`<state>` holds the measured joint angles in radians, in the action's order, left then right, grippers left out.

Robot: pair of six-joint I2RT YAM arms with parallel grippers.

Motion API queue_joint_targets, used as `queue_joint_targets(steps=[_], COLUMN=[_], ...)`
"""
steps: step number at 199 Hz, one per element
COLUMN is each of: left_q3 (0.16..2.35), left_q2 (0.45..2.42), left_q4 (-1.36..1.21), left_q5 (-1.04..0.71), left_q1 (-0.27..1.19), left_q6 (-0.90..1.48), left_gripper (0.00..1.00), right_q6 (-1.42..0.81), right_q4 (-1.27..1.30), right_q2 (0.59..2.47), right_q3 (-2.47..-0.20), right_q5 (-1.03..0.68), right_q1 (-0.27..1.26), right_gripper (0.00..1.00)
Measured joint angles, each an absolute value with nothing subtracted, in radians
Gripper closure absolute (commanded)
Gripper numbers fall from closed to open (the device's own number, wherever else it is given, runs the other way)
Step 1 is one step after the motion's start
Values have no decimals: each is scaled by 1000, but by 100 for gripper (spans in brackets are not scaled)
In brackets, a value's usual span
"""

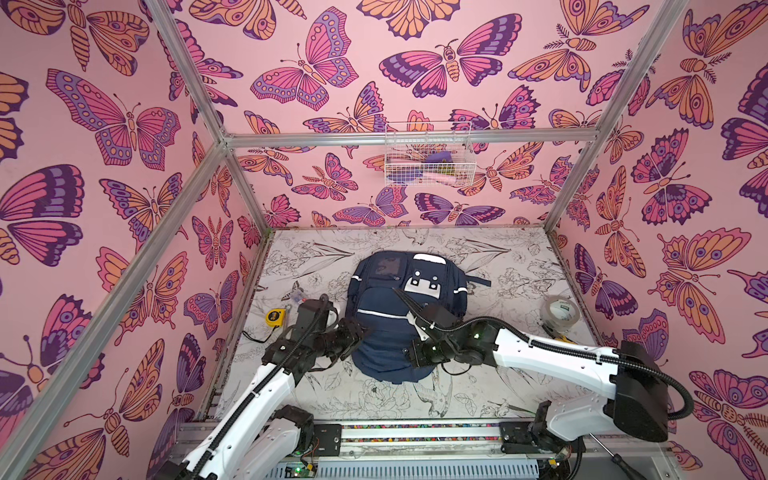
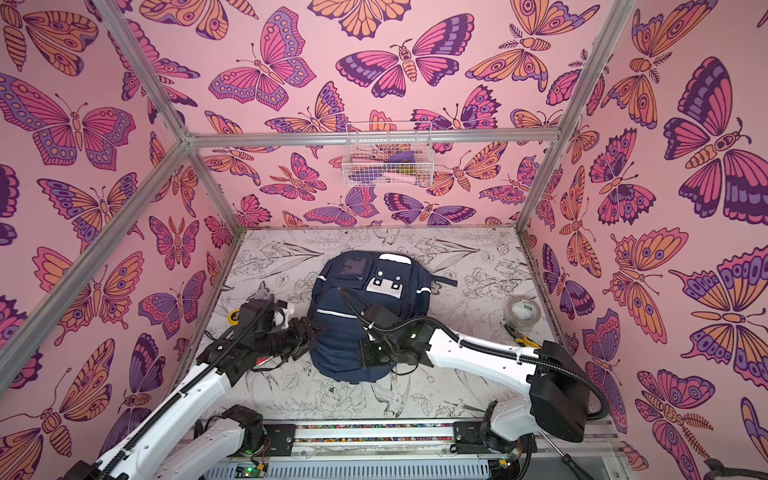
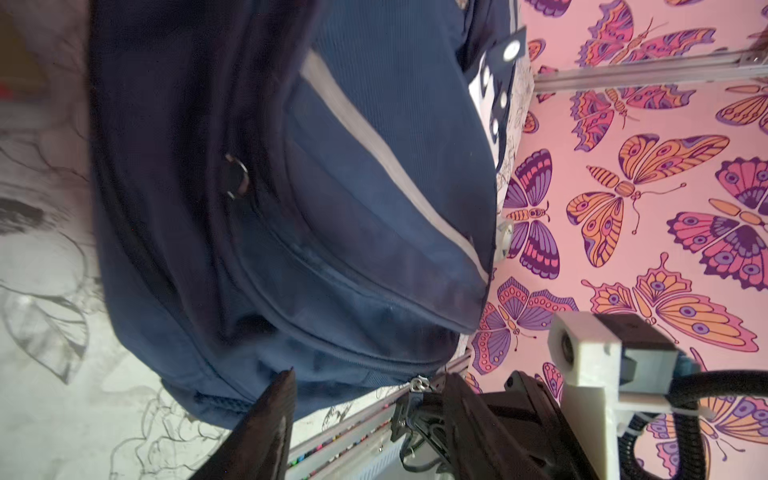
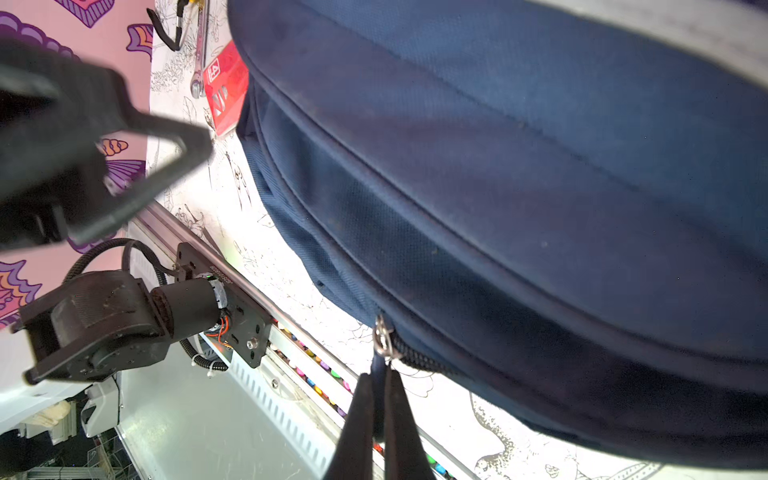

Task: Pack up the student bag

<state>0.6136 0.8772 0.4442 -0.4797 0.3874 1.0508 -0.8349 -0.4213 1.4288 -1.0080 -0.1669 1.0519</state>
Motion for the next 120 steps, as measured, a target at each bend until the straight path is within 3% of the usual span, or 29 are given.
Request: queue_joint_targets(steps=[62,95,120], left_q3=[609,601,590], left_q2=[977,1006,1039], left_q4=[343,292,270], left_q5=[-462,-451,-445], left_q1=[528,537,537], left_q6=[1188,1224,1232], left_gripper=[39,56,77], right_q6=[-862,-877,-890], right_q4=[-381,-371,-372], right_q2=[1406,1396,1388], right_q3=[-1008,-1007,-1003], right_q5=[-170,-168,-149], right_q1=[1080,1092,1098], right_gripper=[100,100,100])
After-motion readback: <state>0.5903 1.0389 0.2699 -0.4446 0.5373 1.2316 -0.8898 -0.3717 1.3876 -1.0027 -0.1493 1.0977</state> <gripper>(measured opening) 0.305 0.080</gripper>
